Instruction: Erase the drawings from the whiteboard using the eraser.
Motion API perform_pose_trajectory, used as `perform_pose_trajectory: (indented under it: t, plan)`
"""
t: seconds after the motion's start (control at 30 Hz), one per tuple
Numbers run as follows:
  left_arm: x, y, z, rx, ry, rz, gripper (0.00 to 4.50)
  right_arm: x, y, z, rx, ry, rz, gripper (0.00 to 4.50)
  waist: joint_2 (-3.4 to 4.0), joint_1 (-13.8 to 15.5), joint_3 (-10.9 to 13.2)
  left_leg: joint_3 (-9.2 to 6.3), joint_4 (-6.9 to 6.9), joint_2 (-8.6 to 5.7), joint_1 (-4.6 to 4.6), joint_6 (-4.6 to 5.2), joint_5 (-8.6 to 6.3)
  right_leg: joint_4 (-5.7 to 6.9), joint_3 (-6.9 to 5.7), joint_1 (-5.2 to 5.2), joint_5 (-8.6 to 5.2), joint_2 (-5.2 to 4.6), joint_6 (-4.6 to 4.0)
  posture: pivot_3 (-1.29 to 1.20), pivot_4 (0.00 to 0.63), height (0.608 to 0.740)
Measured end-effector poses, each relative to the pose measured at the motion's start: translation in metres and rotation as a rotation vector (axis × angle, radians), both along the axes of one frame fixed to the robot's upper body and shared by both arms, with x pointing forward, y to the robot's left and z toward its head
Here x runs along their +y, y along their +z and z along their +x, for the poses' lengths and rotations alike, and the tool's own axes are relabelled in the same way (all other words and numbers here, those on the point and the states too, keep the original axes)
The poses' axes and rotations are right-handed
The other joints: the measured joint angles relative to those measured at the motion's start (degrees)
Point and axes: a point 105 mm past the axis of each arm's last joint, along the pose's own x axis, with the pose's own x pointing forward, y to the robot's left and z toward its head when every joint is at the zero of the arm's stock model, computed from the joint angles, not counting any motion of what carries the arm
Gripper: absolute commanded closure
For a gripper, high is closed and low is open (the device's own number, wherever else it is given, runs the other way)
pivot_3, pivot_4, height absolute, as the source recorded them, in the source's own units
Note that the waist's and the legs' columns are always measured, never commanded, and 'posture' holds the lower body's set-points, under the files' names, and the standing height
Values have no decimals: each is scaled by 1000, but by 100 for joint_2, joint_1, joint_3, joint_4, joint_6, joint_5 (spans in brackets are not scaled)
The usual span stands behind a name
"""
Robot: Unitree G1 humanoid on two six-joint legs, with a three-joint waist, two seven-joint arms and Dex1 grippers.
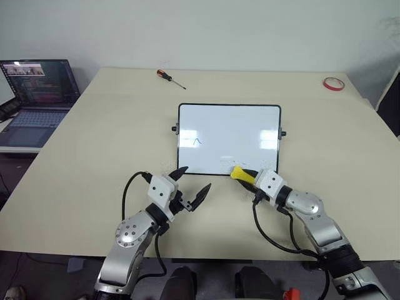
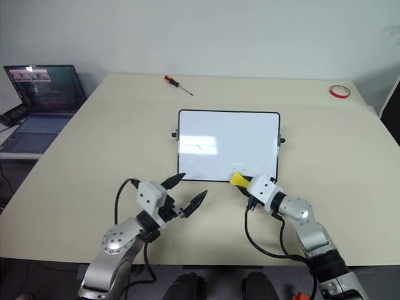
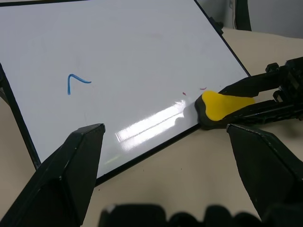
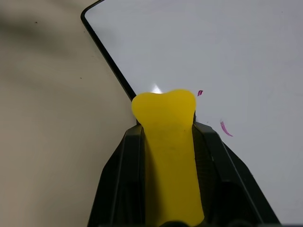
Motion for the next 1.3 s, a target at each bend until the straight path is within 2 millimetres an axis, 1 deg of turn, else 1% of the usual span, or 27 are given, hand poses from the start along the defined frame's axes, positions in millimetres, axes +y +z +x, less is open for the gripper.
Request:
perform_pose_trajectory:
  t: [0.07, 0.17, 0.37, 0.43, 0.53, 0.6, 0.67, 0.77, 0.87, 0.97, 1.03, 1.13, 1.23, 1.3]
  plan:
    - [0, 0, 0, -2, 0, 0, 0, 1, 3, 6, -17, -13, -1, 3435, 0, -2, 0, 1, 0, 0, -1, 0, 0, 0, 1, -2, 0, 0, 0, 0, 150, 740]
    - [-1, 2, 1, -6, -3, -1, 0, 5, 15, 19, -71, -51, 32, 3435, 1, -6, 2, 2, 0, -1, -1, 0, 0, 2, 2, -4, 1, 0, -1, 0, 150, 740]
    - [-2, 5, 3, -16, -9, -3, 0, -6, 47, 45, -212, -171, 85, 3435, 2, 3, 4, 2, 0, -2, -12, 0, 0, 0, 1, -14, 1, 0, 0, 0, 150, 740]
    - [-3, 7, 4, -22, -12, -3, 0, -5, 51, 48, -228, -174, 88, 3435, 2, 1, 4, 3, -2, -2, -12, 0, 0, -2, 2, -15, 1, 0, -1, 0, 150, 740]
    - [-3, 7, 4, -22, -13, -3, 0, 1, 45, 44, -200, -129, 76, 3435, 2, -2, 4, 6, -9, -1, -11, 0, 0, -4, 6, -17, 1, -1, -1, 0, 150, 740]
    - [-3, 7, 4, -22, -14, -4, 0, 6, 34, 37, -151, -85, 63, 3435, 2, -2, 4, 6, -11, 0, -10, 0, 0, -5, 6, -17, 1, -1, -1, 0, 150, 740]
    - [-4, 7, 4, -22, -13, -4, 0, 11, 18, 24, -87, -22, 29, 3435, 2, -1, 4, 6, -12, 0, -8, 0, 0, -4, 7, -16, 1, -1, -1, 0, 150, 740]
    - [-3, 7, 4, -22, -12, -5, 0, 4, 8, 15, -47, -1, -7, 3435, 2, 2, 4, 5, -11, -2, -3, 0, 0, -3, 6, -8, 1, -3, 0, 0, 150, 740]
    - [-4, 7, 4, -21, -11, -6, 0, -7, 5, 12, -44, -12, -42, 3435, 1, 20, 3, 1, -11, -3, -1, 0, 1, -3, 0, -4, 2, -3, 1, 0, 150, 740]
    - [-4, 7, 4, -21, -12, -6, 0, -14, 4, 12, -49, -33, -54, 3435, 1, 44, 3, -2, -10, -6, -1, 0, 1, -4, -4, 0, 2, -4, 1, 0, 150, 740]
    - [-5, 7, 4, -21, -14, -7, 0, -20, 8, 15, -73, -77, -44, 3435, 1, 50, 3, -2, -8, -8, -2, 0, 1, -4, -4, 2, 4, -6, 4, 0, 150, 740]
    - [-6, 8, 5, -25, -19, -9, 0, -35, 17, 21, -115, -150, -36, 3435, 1, 53, 3, -6, 3, -8, -1, 0, 1, -4, -7, 10, 9, -7, 8, 0, 150, 740]
    - [-7, 11, 6, -33, -25, -9, 0, -47, 20, 21, -134, -198, -40, 3435, 1, 55, 3, -9, 8, -8, 0, 0, 1, -4, -11, 14, 11, -6, 9, 0, 150, 740]
    - [-7, 12, 7, -35, -27, -10, 0, -50, 20, 19, -137, -214, -33, 3435, 1, 54, 3, -9, 8, -7, 0, 0, 1, -5, -11, 14, 12, -6, 8, 0, 150, 740]
